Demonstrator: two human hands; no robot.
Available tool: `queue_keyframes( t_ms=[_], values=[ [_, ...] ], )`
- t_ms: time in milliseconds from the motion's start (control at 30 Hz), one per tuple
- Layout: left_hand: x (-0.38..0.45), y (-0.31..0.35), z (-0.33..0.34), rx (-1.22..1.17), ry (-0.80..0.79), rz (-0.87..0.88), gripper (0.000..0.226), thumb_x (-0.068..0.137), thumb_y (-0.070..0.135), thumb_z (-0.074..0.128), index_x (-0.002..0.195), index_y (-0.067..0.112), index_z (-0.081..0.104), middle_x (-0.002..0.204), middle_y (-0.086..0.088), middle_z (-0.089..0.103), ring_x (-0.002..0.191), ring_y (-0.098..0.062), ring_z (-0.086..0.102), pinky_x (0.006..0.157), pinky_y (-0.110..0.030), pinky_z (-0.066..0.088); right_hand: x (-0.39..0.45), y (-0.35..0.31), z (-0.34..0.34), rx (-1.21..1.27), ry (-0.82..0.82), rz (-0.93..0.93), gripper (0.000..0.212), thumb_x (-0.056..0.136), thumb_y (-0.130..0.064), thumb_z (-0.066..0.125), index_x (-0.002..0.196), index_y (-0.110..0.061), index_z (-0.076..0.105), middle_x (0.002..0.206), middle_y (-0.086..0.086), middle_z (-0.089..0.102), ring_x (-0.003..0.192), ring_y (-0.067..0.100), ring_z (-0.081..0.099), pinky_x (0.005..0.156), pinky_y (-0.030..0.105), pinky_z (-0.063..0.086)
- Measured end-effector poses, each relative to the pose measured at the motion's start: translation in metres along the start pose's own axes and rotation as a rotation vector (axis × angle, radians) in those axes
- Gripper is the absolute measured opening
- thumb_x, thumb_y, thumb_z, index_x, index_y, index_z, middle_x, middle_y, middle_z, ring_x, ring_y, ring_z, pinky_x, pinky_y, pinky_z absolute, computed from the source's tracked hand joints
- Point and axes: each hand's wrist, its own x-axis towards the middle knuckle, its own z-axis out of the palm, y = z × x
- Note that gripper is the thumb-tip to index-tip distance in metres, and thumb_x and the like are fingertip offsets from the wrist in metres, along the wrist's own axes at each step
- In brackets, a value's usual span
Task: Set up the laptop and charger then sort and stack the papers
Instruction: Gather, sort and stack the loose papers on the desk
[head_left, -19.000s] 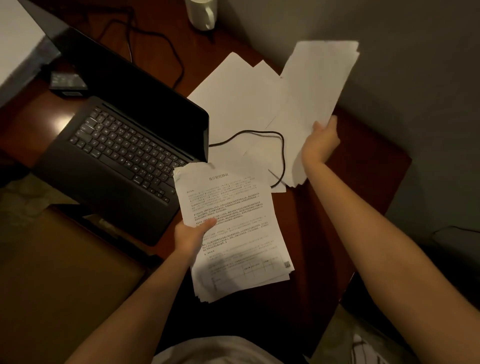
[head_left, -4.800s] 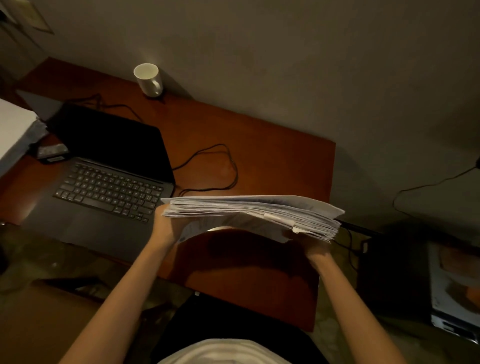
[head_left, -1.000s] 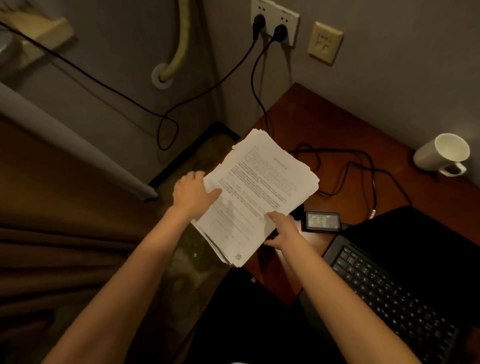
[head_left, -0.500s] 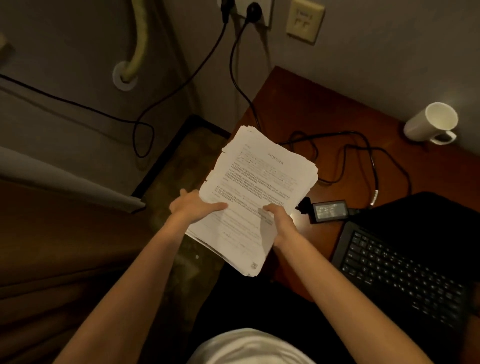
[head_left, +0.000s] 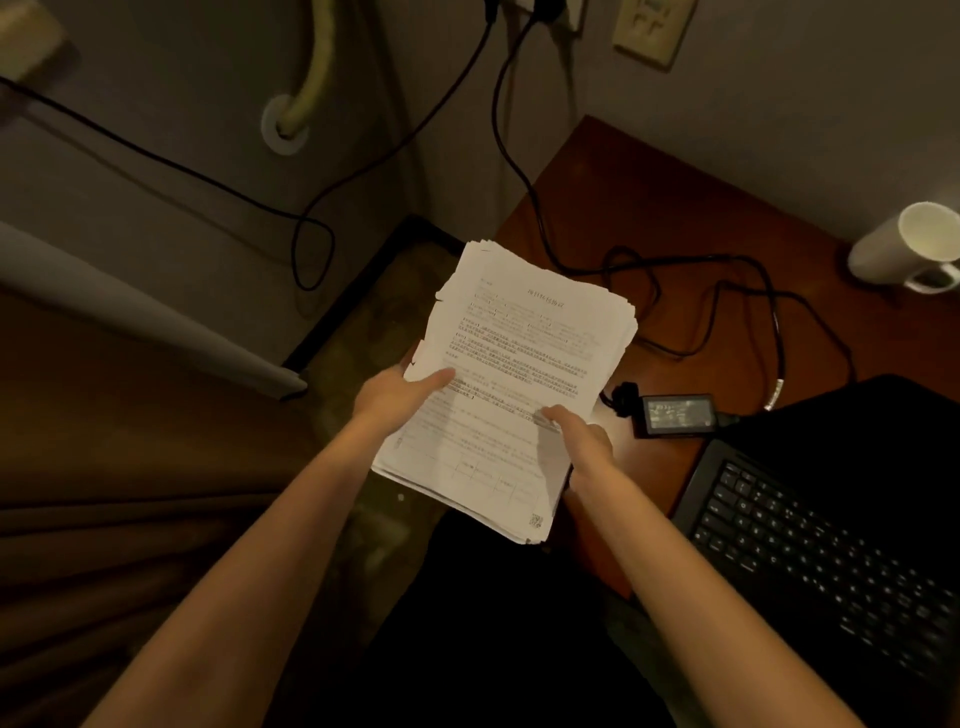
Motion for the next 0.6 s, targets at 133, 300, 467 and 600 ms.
queue_keyframes(
  t_ms=[133,300,467,600],
  values=[
    [0.009,0.0,-0.003,-0.044,-0.046,-0.039,0.061,0.073,0.072,0.061,0.103,0.019,0.053,0.102,0.003,0.062,0.094,-0.02,0.059,0.079,-0.036,0.048,0.01,0.006,0.0,0.078,0.053,0.007,0.025,0.08,-0.025,0.074,0.093,-0.01,0.058,0.09,0.004,0.063,0.071,0.014,0.059,0.055,0.025,0.043],
    [0.021,-0.003,-0.013,-0.119,-0.225,-0.068,0.091,0.044,0.082,0.067,0.11,0.019,0.062,0.106,0.001,0.068,0.095,-0.021,0.064,0.089,-0.043,0.052,0.019,0.014,0.014,0.158,-0.009,0.0,0.055,0.061,-0.041,0.085,0.105,-0.013,0.067,0.1,0.004,0.071,0.09,0.024,0.068,0.085,0.039,0.055],
    [0.023,-0.002,-0.016,-0.229,-0.265,-0.048,0.066,0.063,0.056,0.08,0.113,0.018,0.061,0.105,0.001,0.069,0.096,-0.021,0.066,0.088,-0.042,0.053,0.013,0.015,0.02,0.164,-0.079,-0.053,0.051,0.063,-0.032,0.086,0.107,-0.014,0.068,0.103,0.003,0.072,0.094,0.023,0.069,0.089,0.041,0.054],
    [0.027,0.0,-0.02,-0.339,-0.487,-0.063,0.064,0.057,0.038,0.087,0.112,0.014,0.065,0.105,-0.006,0.072,0.095,-0.025,0.07,0.091,-0.047,0.053,0.015,0.022,0.015,0.215,-0.17,-0.131,0.067,0.053,-0.026,0.091,0.114,-0.016,0.066,0.111,0.004,0.07,0.1,0.022,0.068,0.092,0.044,0.052]
  ],
)
